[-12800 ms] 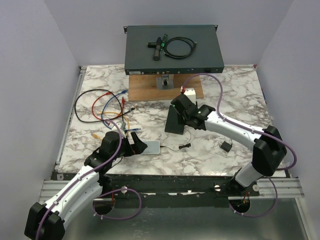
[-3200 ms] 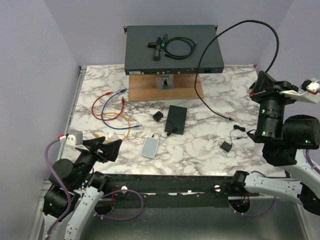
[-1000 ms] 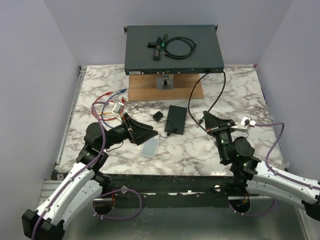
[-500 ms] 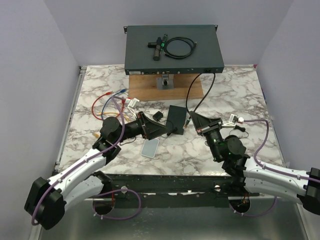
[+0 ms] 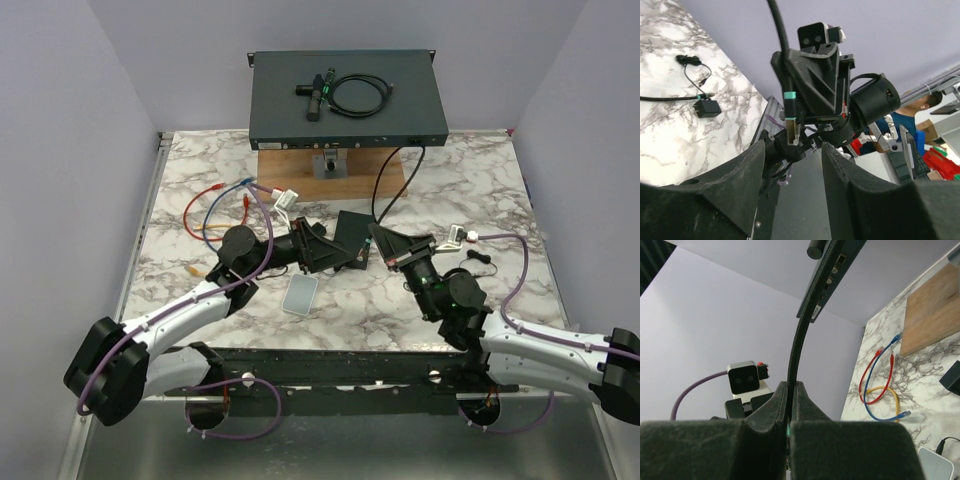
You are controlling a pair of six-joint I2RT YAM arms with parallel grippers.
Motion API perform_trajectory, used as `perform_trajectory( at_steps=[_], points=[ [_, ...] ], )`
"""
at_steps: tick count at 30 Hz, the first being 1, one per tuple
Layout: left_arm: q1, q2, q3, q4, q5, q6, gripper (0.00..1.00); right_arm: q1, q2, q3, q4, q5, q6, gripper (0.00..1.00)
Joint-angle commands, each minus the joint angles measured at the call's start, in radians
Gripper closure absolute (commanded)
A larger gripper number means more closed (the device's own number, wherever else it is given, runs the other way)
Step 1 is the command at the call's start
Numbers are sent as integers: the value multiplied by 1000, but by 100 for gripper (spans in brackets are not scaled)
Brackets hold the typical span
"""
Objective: Insert the plug into the switch port
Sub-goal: Pick up the connector from the center of the board.
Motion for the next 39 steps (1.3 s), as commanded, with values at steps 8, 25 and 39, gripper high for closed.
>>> perform_trajectory(
  at_steps=[8,25,39],
  points=[
    [-39,73,68,100,94,3,60,3,30,42,78,-48,30,99],
    [-51,87,77,101,96,7,68,3,46,48,92,-74,31,99],
    [-53,87,90,66,103,23,100,3,45,55,75,-81,24,99]
  ],
)
